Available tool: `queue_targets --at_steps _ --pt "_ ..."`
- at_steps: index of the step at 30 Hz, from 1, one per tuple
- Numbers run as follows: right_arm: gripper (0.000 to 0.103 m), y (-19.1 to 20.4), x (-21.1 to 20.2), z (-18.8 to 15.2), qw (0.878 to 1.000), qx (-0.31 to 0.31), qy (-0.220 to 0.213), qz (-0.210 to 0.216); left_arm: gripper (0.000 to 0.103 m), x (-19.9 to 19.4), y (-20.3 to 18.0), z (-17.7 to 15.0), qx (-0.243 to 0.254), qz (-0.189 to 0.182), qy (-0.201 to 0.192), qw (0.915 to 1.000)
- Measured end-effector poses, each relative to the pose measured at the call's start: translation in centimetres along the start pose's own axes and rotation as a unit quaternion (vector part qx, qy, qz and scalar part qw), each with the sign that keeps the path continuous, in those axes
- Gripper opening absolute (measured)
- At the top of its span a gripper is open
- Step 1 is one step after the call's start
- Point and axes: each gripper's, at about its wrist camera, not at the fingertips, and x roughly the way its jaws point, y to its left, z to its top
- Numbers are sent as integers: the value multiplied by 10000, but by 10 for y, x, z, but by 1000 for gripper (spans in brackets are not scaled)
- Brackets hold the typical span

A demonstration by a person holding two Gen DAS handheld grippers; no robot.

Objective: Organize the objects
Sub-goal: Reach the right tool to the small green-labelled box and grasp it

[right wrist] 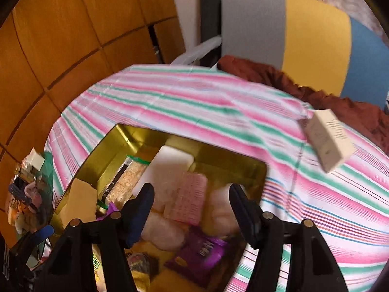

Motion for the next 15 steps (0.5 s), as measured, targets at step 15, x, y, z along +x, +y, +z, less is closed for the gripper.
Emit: queue_targets --at_steps 15 --pt "65 -57 -62 -50 9930 910 -714 -251 102 -6 -58 -12 582 -422 63 9974"
